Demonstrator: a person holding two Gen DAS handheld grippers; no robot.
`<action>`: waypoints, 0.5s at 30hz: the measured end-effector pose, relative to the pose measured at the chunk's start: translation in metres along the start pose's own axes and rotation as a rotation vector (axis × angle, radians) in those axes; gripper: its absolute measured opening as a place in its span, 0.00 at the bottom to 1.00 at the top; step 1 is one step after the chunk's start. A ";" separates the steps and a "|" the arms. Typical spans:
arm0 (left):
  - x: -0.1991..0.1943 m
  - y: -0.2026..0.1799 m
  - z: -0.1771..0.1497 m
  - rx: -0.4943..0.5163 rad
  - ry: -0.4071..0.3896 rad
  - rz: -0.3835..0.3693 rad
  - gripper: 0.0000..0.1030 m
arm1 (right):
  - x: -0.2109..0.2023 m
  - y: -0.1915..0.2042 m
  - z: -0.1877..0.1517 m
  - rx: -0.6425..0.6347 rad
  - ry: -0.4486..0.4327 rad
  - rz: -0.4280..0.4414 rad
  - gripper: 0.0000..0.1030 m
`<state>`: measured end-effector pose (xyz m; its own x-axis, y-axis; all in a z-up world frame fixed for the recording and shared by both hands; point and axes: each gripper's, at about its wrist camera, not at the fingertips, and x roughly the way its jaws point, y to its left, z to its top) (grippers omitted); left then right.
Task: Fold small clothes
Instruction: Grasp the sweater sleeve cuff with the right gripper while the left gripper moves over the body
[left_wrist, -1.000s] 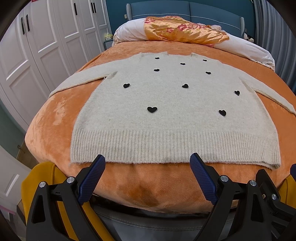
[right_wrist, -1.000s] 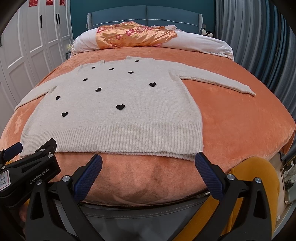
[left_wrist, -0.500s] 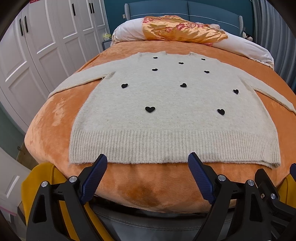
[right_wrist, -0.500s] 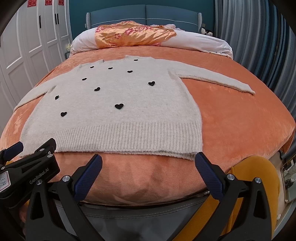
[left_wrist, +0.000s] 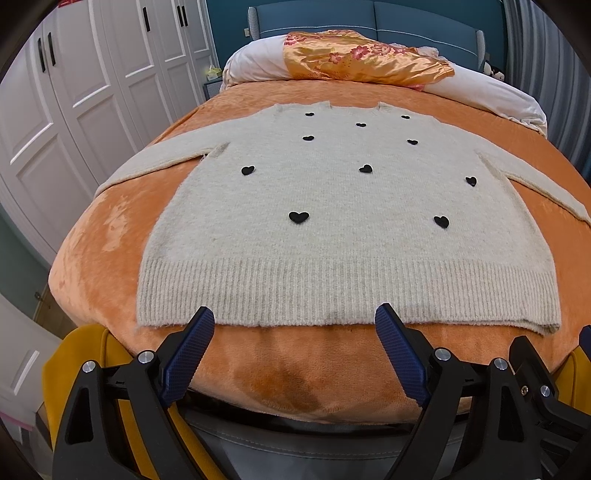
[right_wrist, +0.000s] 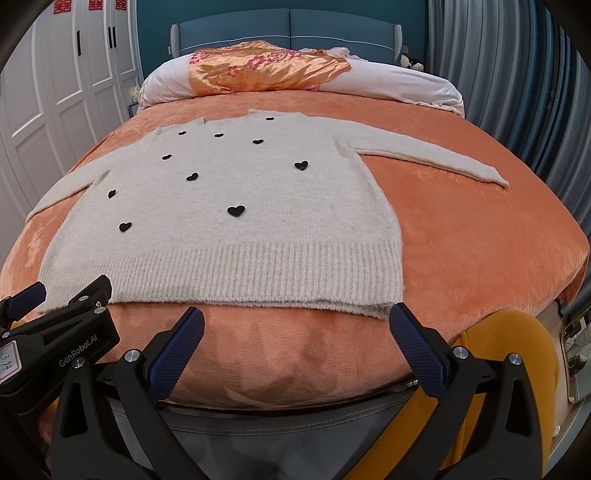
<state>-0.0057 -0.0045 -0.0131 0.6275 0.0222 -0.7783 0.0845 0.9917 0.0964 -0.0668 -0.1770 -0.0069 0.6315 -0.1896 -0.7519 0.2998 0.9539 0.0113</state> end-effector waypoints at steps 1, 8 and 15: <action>0.001 0.000 -0.001 0.000 0.002 -0.001 0.83 | 0.000 0.001 0.000 0.001 0.000 0.001 0.95; 0.008 0.004 0.006 -0.034 0.027 -0.065 0.86 | 0.019 -0.029 0.004 0.018 0.006 0.007 0.95; 0.029 0.017 0.035 -0.053 0.044 -0.086 0.85 | 0.059 -0.128 0.053 0.187 0.007 -0.057 0.95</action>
<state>0.0411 0.0082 -0.0123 0.5850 -0.0591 -0.8089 0.0947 0.9955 -0.0042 -0.0304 -0.3228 -0.0177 0.6047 -0.2399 -0.7594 0.4628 0.8819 0.0899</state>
